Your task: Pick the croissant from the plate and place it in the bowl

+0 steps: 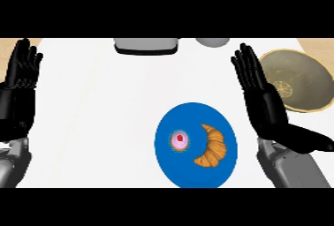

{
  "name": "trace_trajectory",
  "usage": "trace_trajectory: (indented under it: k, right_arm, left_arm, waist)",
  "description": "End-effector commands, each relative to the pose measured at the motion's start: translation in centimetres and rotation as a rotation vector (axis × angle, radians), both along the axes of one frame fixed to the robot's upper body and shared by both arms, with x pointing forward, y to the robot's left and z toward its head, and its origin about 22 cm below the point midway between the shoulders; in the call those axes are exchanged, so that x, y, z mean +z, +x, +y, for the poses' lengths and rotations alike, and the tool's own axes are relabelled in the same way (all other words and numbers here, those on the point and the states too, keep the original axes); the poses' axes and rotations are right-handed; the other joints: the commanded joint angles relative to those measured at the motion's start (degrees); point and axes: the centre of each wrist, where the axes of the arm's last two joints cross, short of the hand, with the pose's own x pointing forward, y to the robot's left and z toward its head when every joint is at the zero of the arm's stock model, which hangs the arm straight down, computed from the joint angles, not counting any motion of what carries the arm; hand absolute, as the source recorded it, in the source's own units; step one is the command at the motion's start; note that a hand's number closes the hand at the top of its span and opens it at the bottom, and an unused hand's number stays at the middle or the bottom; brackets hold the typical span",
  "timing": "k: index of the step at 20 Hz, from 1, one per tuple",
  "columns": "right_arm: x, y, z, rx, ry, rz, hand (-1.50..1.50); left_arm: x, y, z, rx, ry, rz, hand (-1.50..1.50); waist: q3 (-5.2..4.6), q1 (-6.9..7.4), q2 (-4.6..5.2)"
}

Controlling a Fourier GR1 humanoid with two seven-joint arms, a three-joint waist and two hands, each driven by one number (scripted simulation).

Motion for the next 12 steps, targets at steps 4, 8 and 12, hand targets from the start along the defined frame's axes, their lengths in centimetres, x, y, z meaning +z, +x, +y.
trace_trajectory:
  k: [4,8,12]
  right_arm:
    - [-0.3,-2.2,9.8,0.263,0.019,0.06,-1.5]
    - [-3.0,-0.5,6.3,-0.09,-0.374,-0.023,-1.5]
    - [-6.1,-6.4,12.0,-0.182,-0.297,-0.14,-1.5]
  left_arm:
    - [-1.5,0.2,2.4,0.041,-0.097,0.071,0.0]
    - [-2.0,0.4,2.7,0.067,-0.154,0.165,0.0]
    - [-2.4,0.3,3.6,0.065,-0.18,0.2,0.0]
  waist:
    - [0.3,0.83,2.11]
    - [-0.18,-1.46,1.35]
    - [0.24,-1.66,1.3]
